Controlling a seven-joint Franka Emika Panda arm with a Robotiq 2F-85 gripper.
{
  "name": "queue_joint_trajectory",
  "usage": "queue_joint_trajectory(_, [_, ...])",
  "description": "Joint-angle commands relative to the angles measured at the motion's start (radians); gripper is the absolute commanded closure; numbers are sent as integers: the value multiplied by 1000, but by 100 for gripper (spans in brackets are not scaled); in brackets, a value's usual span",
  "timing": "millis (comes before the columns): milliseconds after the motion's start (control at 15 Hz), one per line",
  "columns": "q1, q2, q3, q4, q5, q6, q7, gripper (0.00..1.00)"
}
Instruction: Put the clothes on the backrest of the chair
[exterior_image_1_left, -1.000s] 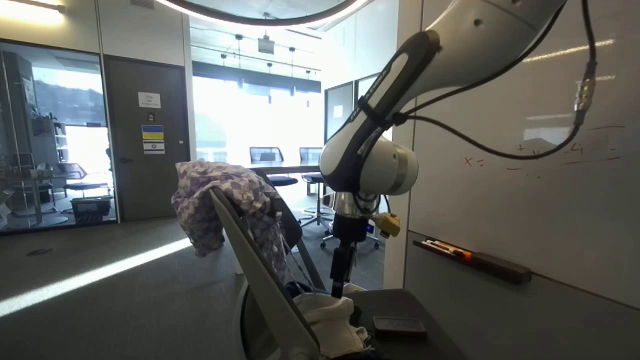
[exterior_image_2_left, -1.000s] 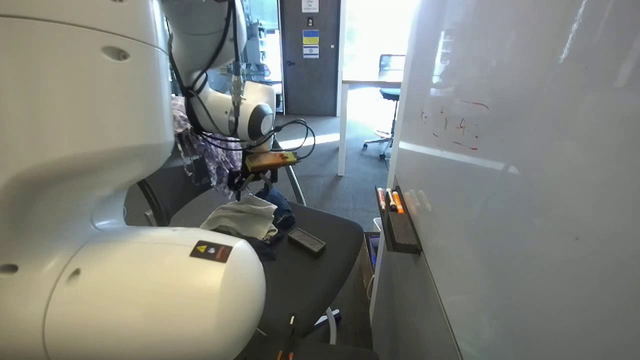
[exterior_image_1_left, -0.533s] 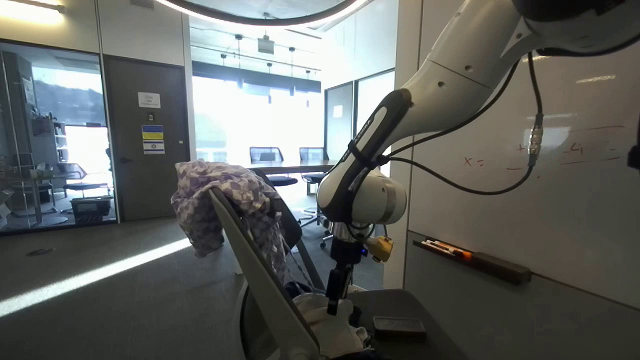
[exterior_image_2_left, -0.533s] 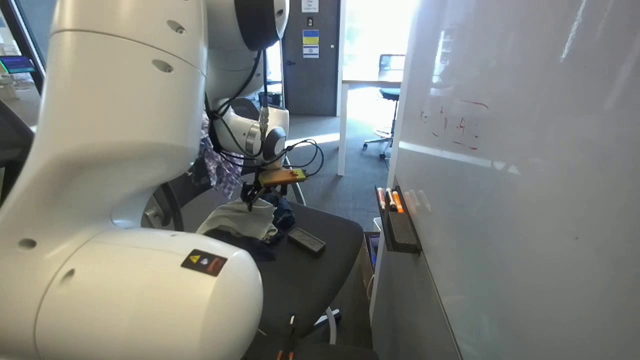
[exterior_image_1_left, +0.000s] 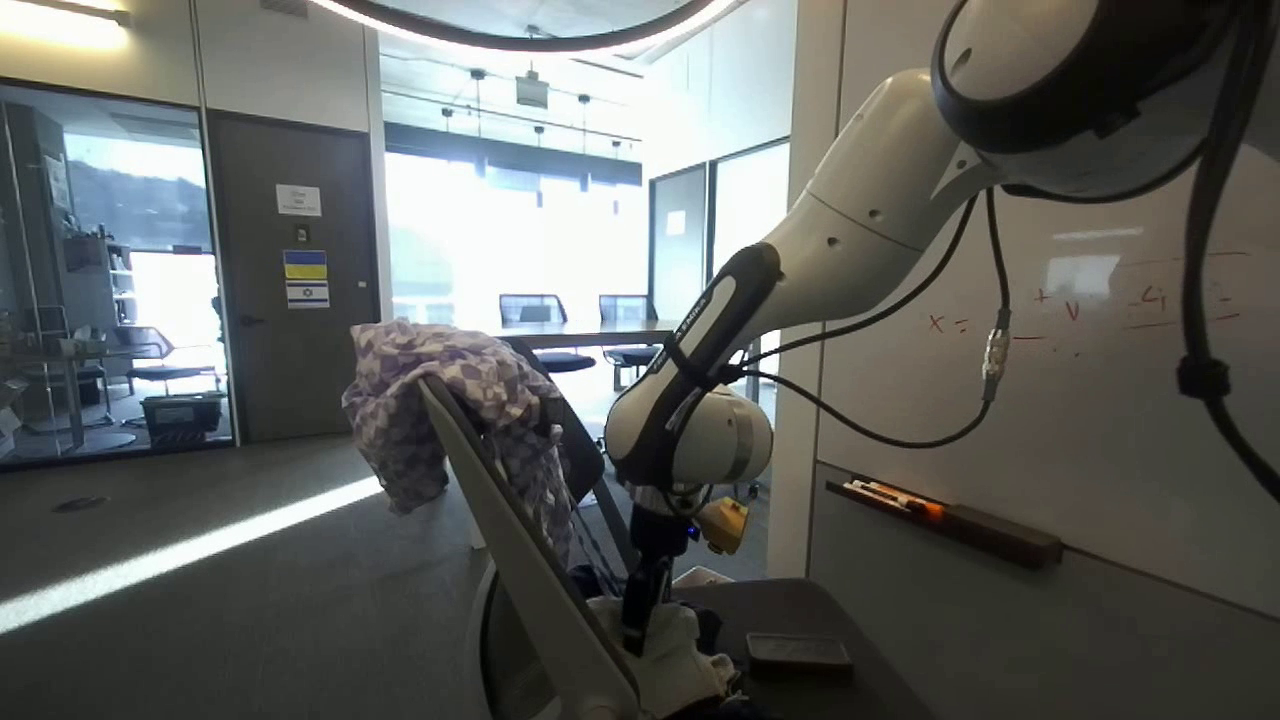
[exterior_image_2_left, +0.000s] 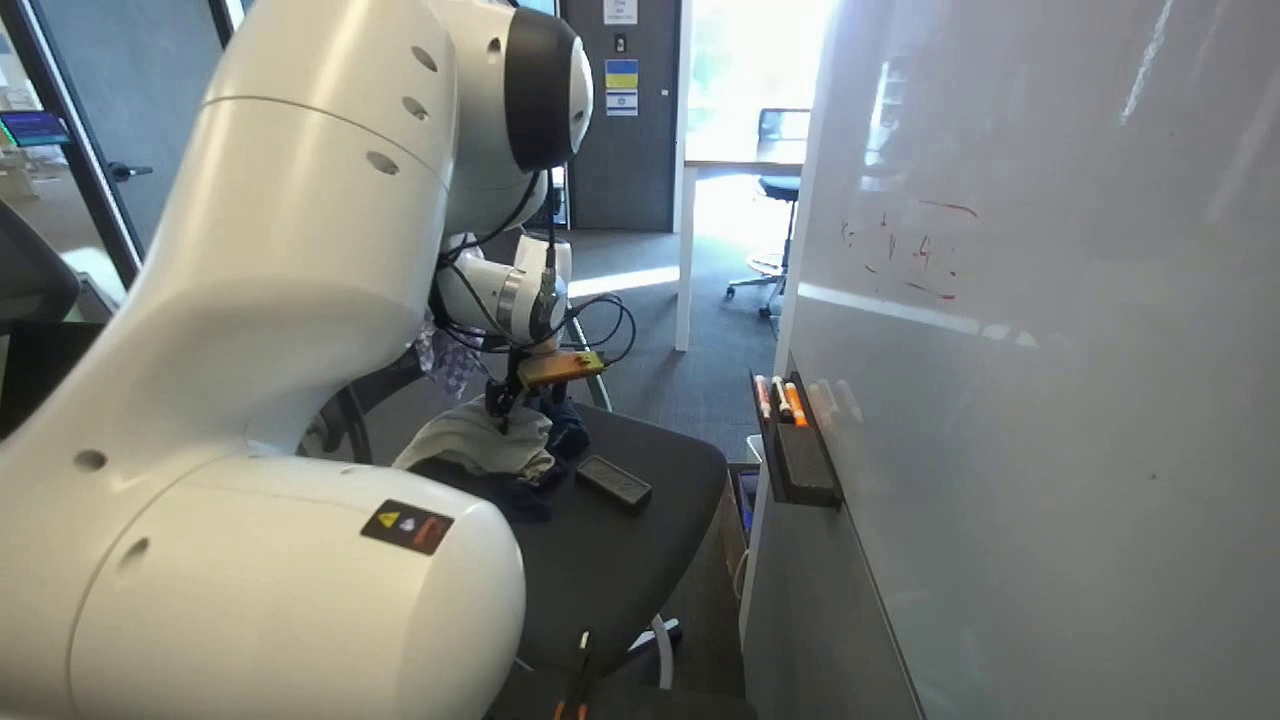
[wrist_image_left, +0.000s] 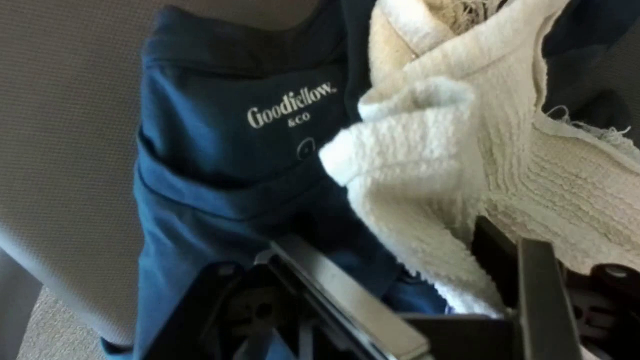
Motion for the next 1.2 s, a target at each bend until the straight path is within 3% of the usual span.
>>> queue_joint_trajectory(0, [-22,38,39,48,-27,6,31,51])
queue_joint_trajectory(267, [-48,8,75,21,-4,-27,34,81])
queue_joint_trajectory(467, [-76,-39,106,-7,21,-119,40,99])
queue_joint_trajectory(667, [-85,-150,102,-63,43,-222,98,97])
queue_joint_trajectory(1133, [-60,-495,11,-186,8,-472,316,97])
